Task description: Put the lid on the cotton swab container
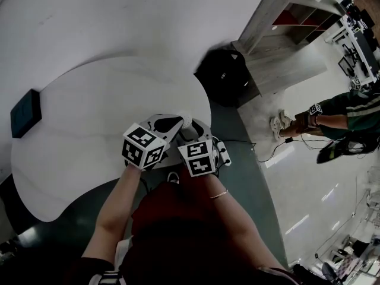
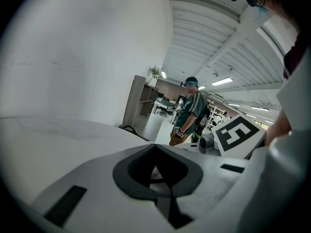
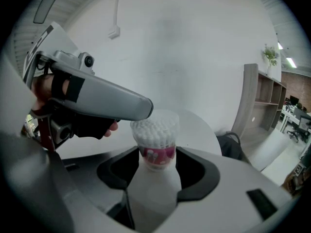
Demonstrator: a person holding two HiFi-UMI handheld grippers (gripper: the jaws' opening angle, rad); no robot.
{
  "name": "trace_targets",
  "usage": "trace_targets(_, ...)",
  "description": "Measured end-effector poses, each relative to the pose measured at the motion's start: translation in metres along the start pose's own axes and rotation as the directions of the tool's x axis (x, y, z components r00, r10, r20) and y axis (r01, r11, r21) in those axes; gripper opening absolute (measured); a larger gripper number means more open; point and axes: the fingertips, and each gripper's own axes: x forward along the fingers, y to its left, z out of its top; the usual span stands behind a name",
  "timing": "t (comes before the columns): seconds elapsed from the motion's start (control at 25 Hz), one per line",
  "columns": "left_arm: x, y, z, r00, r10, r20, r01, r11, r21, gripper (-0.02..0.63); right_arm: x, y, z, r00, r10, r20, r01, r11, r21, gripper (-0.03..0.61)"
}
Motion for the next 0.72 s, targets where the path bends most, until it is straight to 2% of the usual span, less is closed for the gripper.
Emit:
trace_targets(0.16,0.0007,0.0005,-0.0005,1.000,0.005,-0.002,-0.005,1.000,0.015,0.023,0.0008,-0.0004,-0.0001,1.000,0.000,0.000,0.000,1.000,-0.001,0.249)
trace_targets(0.36,0.0020,-0.0020,-0.0020,0.999,0.029,-0.017,-0.028,0.995,0.094,0.023,0.0006,0.0001,-0.0003,1.000,0.001,0.002,-0.001,1.000,-0.002,0.249)
trace_targets(0.44,0.0022,-0.0022,-0.0022,0.999,0.033,-0.014,-0.032,0.994,0.104,0.023,0.0010,0.0003,-0.0004,1.000,0.001,0.001,-0.001,1.000,-0.002,0.249)
trace_targets(0.56,0.0024,-0.0023,-0.0016,1.000,0.028,0.004,-0.028,0.995,0.097,0.023,0.0010,-0.0004,-0.0005,1.000,0.001,-0.001,-0.001,1.000,-0.002,0.249)
trace_targets(0.72,-0.0024,0.0025,-0.0011,0.998,0.032,0.045,-0.033,0.999,0.023,0.023,0.0020,-0.0004,-0.0010,1.000,0.000,-0.002,0.000,1.000,-0.002,0.249)
